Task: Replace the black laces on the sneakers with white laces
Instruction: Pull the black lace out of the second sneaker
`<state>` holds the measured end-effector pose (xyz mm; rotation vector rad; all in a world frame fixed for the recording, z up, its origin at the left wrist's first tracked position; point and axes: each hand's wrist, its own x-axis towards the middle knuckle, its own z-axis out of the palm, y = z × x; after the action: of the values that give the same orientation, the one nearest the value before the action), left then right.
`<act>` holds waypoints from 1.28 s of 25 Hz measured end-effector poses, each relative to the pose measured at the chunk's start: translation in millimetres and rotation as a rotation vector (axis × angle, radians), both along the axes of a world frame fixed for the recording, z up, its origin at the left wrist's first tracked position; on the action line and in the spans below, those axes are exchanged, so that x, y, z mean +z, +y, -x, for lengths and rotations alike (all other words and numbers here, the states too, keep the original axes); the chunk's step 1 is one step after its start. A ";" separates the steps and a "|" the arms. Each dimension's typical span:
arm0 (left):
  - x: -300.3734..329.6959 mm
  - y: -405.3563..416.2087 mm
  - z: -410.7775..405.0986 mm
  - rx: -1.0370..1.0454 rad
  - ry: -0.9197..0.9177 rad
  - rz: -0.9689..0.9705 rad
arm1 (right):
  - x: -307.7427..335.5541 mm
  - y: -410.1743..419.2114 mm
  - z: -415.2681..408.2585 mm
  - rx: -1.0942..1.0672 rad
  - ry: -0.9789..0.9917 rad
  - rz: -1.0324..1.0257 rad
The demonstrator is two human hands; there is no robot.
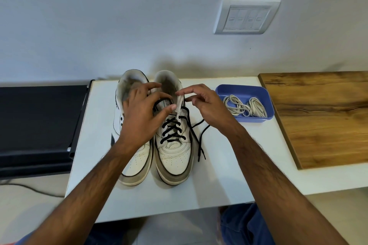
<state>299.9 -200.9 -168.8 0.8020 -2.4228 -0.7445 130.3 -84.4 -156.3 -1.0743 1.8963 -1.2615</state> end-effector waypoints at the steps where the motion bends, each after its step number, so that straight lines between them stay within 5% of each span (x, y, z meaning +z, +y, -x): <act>1: -1.2 -0.3 0.2 0.003 -0.023 0.019 | -0.7 -0.2 0.6 0.001 -0.010 0.011; 8: -5.4 -0.7 4.8 0.054 0.141 -0.074 | -1.3 0.6 1.9 0.008 -0.022 0.026; 14: 13.2 -0.4 -7.0 0.019 0.793 -0.699 | -3.7 1.0 3.6 0.009 0.003 0.010; 17: 20.2 0.1 -10.2 -0.009 0.921 -0.839 | -3.8 0.9 2.9 0.006 -0.007 0.015; 19: 24.8 0.1 -8.6 -0.033 0.800 -0.721 | -3.6 0.5 2.4 -0.001 -0.012 0.014; 23: 12.0 -3.7 -4.2 -0.005 0.107 0.005 | -2.6 -1.8 0.3 -0.015 0.011 0.014; 25: 5.1 -0.3 -2.4 0.017 -0.082 0.154 | -2.1 -2.6 -1.0 -0.022 0.017 0.018; 32: -1.4 2.6 6.6 0.032 -0.085 0.170 | -0.6 -3.1 -2.2 -0.033 0.015 0.013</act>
<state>293.2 -198.3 -170.3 0.8167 -2.5025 -0.4939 132.5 -87.6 -156.8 -1.0661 1.9269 -1.2890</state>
